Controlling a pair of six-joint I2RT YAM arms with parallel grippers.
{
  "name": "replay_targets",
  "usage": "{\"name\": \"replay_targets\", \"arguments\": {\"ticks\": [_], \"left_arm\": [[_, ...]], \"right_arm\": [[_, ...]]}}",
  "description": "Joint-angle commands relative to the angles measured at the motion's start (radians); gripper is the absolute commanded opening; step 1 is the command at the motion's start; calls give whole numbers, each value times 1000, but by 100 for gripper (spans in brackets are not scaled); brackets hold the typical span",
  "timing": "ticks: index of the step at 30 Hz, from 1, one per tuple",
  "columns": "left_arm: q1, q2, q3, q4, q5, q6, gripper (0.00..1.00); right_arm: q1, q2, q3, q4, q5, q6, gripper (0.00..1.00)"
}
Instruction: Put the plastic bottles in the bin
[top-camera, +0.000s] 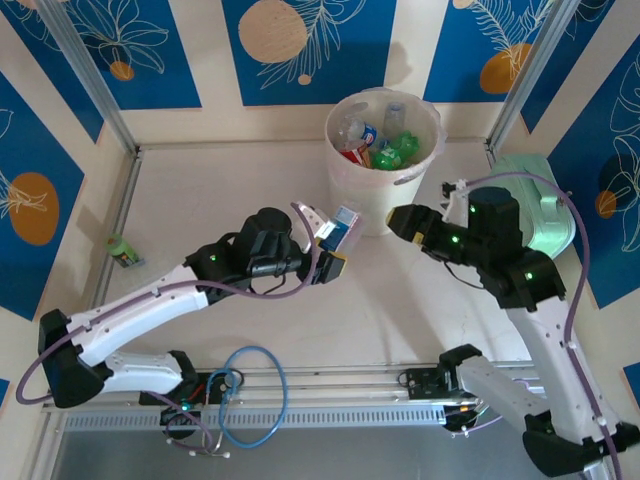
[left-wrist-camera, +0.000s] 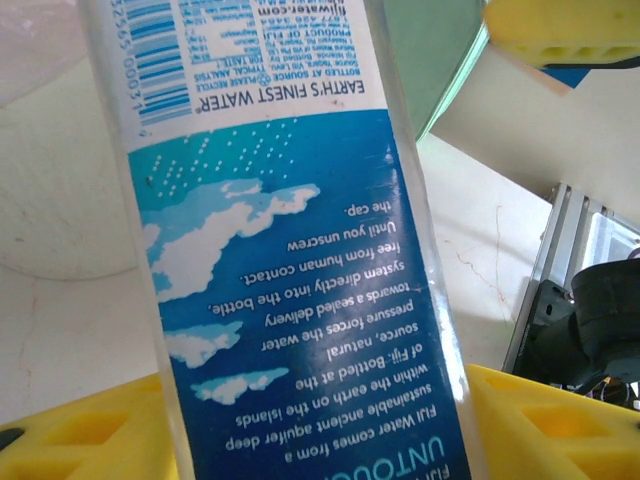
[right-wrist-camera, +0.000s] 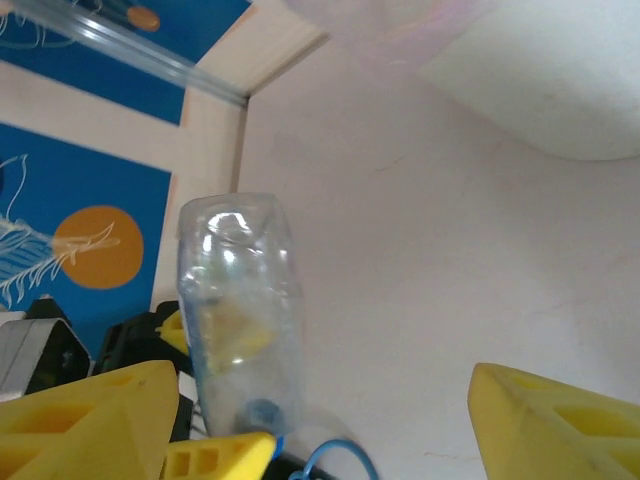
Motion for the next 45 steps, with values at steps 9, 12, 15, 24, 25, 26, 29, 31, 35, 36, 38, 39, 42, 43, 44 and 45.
{"name": "replay_targets", "arguments": {"ticks": [9, 12, 15, 24, 25, 26, 29, 31, 35, 36, 38, 39, 42, 43, 44, 45], "left_arm": [[-15, -83, -34, -24, 4, -11, 63], [-15, -98, -38, -23, -7, -8, 63], [-15, -115, -52, -7, -9, -5, 63], [-15, -123, -60, 5, -21, -1, 64], [-15, -124, -60, 5, -23, -1, 64], [-15, -123, -59, 6, -25, -2, 63], [-15, -125, -59, 7, -27, -1, 63], [-15, -127, -60, 9, -30, -1, 63], [-16, -134, -64, 17, -32, -4, 64], [-15, -136, -66, 18, -30, -5, 64], [-15, -138, -69, 21, -30, -9, 64], [-15, -138, -71, 21, -30, -9, 64], [-15, -139, -74, 25, -33, -13, 64], [-15, -139, -75, 26, -34, -14, 64], [-15, -139, -76, 28, -36, -15, 64], [-15, -139, -79, 31, -38, -15, 64]], "right_arm": [[205, 227, 182, 77, 135, -13, 78], [231, 254, 187, 71, 165, -9, 78], [248, 270, 179, 76, 171, -4, 78], [281, 285, 140, 139, 125, 23, 71], [284, 287, 141, 137, 123, 23, 71], [287, 290, 141, 134, 124, 23, 70], [296, 288, 132, 131, 127, 25, 70], [298, 285, 120, 132, 129, 27, 70], [302, 277, 93, 141, 126, 34, 73], [302, 276, 86, 145, 124, 37, 74], [304, 276, 77, 152, 118, 41, 74], [307, 276, 75, 156, 115, 44, 73], [318, 280, 73, 161, 114, 47, 65], [321, 280, 74, 163, 114, 48, 62], [325, 280, 72, 166, 115, 49, 59], [328, 280, 72, 167, 115, 49, 56]]}}
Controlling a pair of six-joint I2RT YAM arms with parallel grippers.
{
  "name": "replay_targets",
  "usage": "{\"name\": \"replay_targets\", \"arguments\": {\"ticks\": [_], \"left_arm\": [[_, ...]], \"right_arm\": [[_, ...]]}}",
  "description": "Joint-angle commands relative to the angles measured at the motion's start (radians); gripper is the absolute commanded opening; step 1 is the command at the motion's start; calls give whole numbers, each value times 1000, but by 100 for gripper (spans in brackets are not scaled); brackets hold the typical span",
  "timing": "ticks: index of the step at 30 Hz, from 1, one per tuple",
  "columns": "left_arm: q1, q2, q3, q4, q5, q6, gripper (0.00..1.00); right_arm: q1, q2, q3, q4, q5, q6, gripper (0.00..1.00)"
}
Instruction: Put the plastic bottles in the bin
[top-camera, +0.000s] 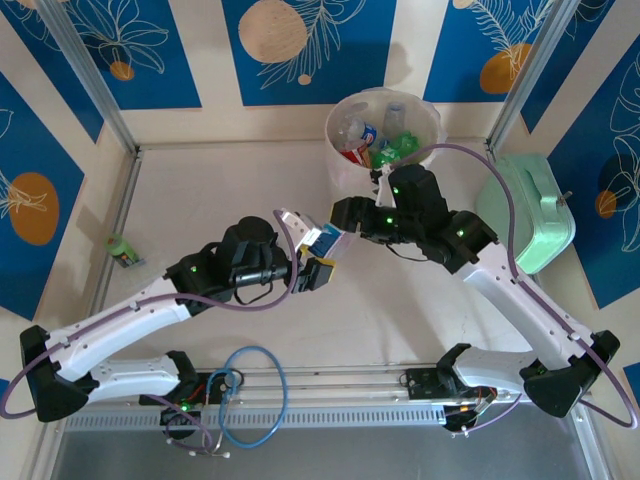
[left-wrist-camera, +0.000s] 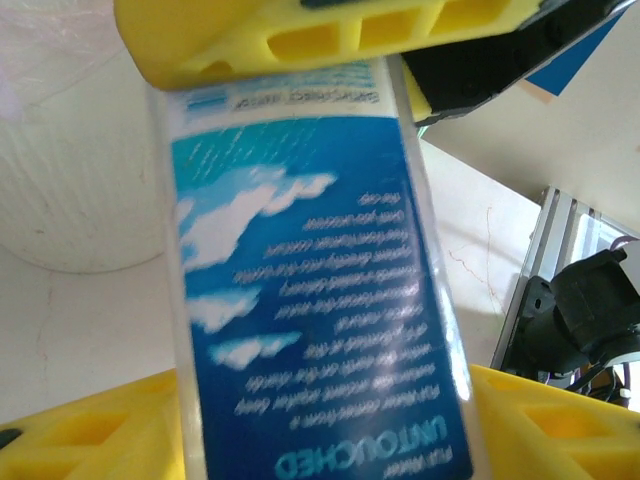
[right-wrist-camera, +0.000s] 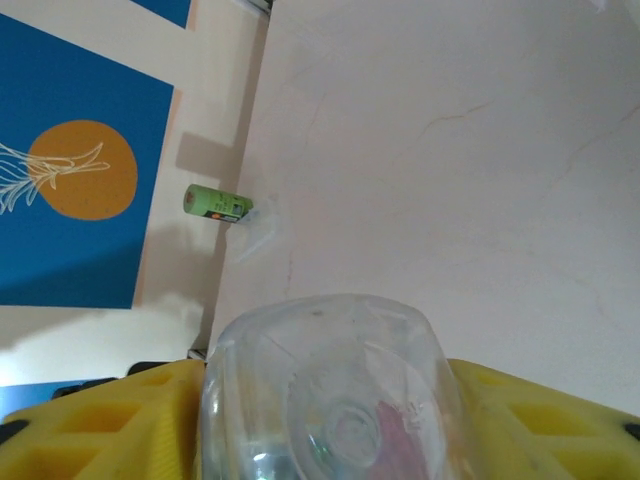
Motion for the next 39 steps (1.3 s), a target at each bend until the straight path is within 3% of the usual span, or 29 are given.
{"name": "replay_targets", "arguments": {"ticks": [1, 4, 10, 18, 22, 26, 33, 39], "left_arm": [[-8, -22, -14, 48, -22, -15, 64], [-8, -18, -18, 50, -27, -16, 63], [-8, -8, -22, 50, -31, -16, 66], [-8, -2, -22, 30, -81, -29, 98], [-8, -34, -12, -17, -129, -25, 100], [-7, -99, -11, -53, -189, -37, 100], [-1, -196, -54, -63, -307, -100, 100], [4, -200, -76, -128, -372, -156, 100]], "right_arm": [[18, -8, -7, 12, -18, 4, 53], [22, -12, -3, 12, -14, 5, 42], [22, -35, 13, 13, 8, 4, 33], [-2, -34, 56, -10, 19, -17, 33], [-53, -33, 94, -47, 18, -54, 33], [-166, -26, 177, -90, -1, -115, 33], [-452, 79, 350, -64, -116, -200, 34], [-567, 255, 525, -46, -155, -234, 33]]}}
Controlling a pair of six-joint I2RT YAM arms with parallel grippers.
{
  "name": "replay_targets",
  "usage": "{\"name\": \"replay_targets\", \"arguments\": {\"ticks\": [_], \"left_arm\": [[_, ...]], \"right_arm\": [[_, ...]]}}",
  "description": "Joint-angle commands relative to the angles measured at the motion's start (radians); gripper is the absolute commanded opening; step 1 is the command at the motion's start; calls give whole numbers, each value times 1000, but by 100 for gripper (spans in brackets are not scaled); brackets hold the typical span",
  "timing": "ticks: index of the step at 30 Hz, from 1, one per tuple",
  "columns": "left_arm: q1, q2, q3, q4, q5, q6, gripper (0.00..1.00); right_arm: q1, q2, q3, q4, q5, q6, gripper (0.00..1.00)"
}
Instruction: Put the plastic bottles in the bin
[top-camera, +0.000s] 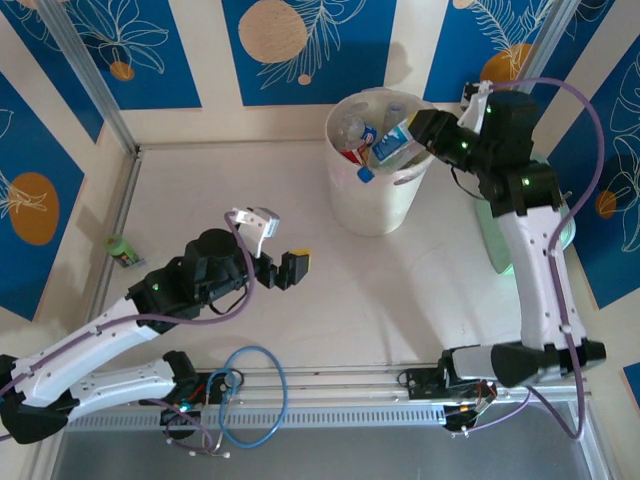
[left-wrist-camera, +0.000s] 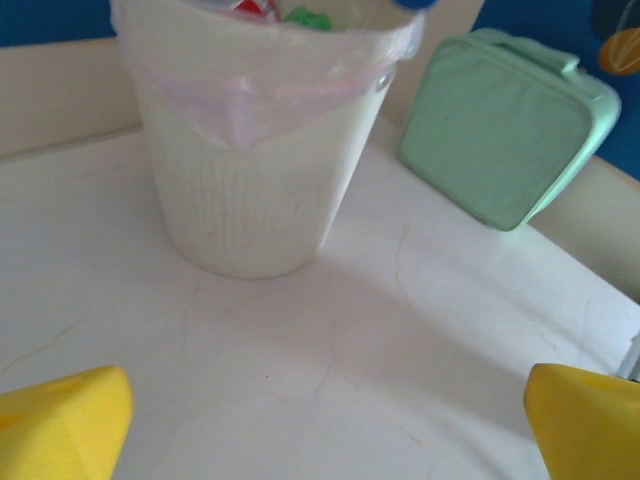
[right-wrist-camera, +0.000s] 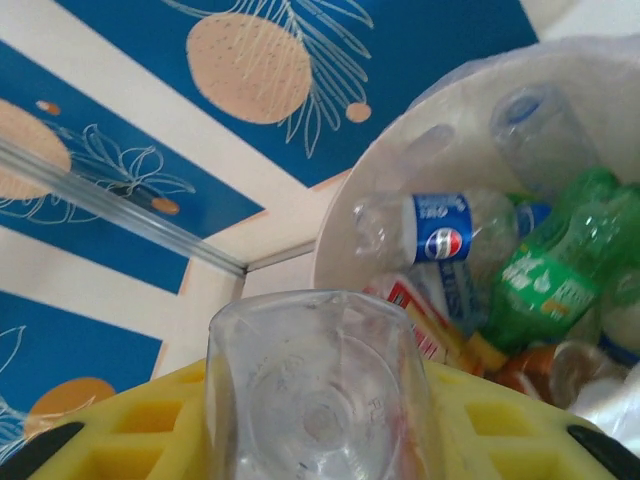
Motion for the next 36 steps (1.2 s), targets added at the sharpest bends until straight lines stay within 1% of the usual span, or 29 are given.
{"name": "replay_targets", "arguments": {"ticks": [1, 4, 8, 12, 14, 15, 17, 19, 21, 22, 27, 31, 33, 36], "left_arm": [[5, -2, -20, -60, -72, -49, 100], [10, -11, -30, -68, -91, -58, 100], [19, -14, -32, -74, -98, -58, 100], [26, -11, -31, -75, -99, -52, 100], [30, -11, -34, -74, -102, -54, 100], [32, -13, -36, -72, -103, -55, 100], [37, -14, -39, -70, -103, -58, 100], [41, -16, -44, -67, -103, -62, 100], [44, -12, -43, -71, -106, -72, 100], [48, -9, -39, -78, -106, -77, 100], [61, 11, -14, -112, -135, -89, 100], [94, 39, 29, -156, -180, -108, 100], [125, 57, 58, -191, -200, -126, 100], [174, 72, 91, -234, -235, -149, 100]], "right_arm": [[-33, 91, 82, 6, -46, -54, 33], [-67, 159, 124, 2, -31, -71, 33], [-112, 245, 178, -3, -61, -83, 33], [-117, 330, 270, -50, -54, -128, 34], [-115, 364, 314, -86, -49, -147, 36], [-110, 379, 333, -104, -42, -158, 40], [-101, 395, 347, -123, -23, -179, 55], [-96, 393, 336, -121, -3, -188, 63], [-96, 390, 332, -119, 15, -191, 79], [-96, 388, 335, -122, 22, -192, 83], [-90, 345, 336, -129, 43, -207, 84], [-75, 253, 297, -138, 80, -225, 84], [-60, 177, 235, -138, 103, -231, 84], [-47, 3, 44, -91, 126, -213, 84]]}}
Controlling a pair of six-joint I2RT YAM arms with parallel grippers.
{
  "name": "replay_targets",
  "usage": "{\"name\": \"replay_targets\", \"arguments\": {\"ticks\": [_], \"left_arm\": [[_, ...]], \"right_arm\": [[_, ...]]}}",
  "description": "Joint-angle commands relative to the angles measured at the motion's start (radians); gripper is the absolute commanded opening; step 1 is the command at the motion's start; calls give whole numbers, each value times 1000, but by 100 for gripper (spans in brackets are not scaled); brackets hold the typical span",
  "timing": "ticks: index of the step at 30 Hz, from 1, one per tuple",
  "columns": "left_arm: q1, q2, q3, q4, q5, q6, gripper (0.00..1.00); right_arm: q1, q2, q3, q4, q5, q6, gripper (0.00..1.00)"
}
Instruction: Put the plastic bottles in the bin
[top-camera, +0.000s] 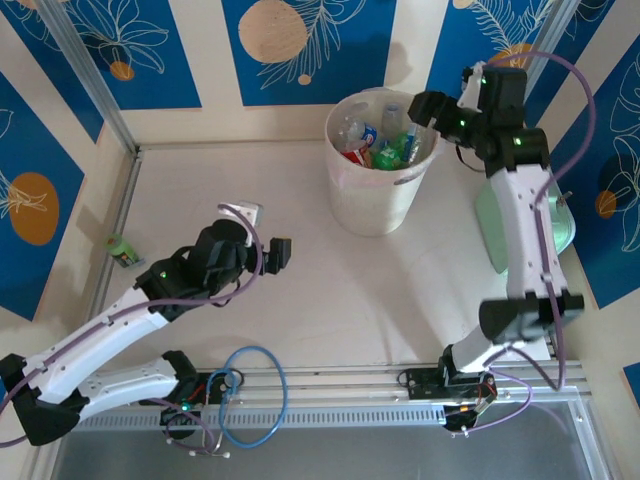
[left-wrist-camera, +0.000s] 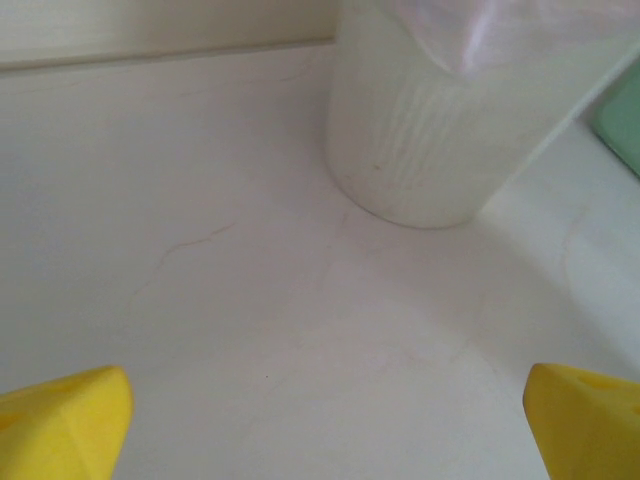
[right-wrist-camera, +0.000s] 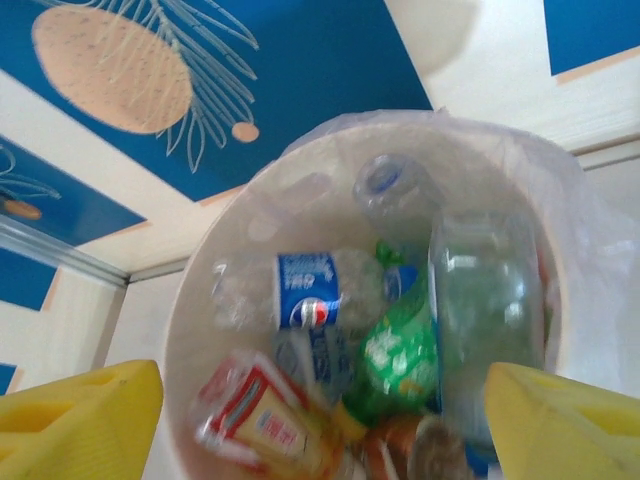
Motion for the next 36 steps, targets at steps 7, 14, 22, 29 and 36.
{"name": "replay_targets", "arguments": {"ticks": [7, 14, 22, 29, 36], "left_arm": [[175, -3, 64, -59, -248, 7, 100], [313, 103, -103, 323, -534, 301, 100], [448, 174, -432, 910, -481, 485, 100], [631, 261, -631, 1052, -275, 350, 100], [688, 410, -698, 1390, -193, 388, 100]], "right_arm": [[113, -592, -625, 83, 309, 16, 98], [82, -1093, -1236, 300, 501, 152, 99], [190, -885, -1410, 412, 920, -95, 99], [110, -627, -1626, 1034, 760, -270, 99], [-10, -320, -1616, 1429, 407, -347, 99]]}}
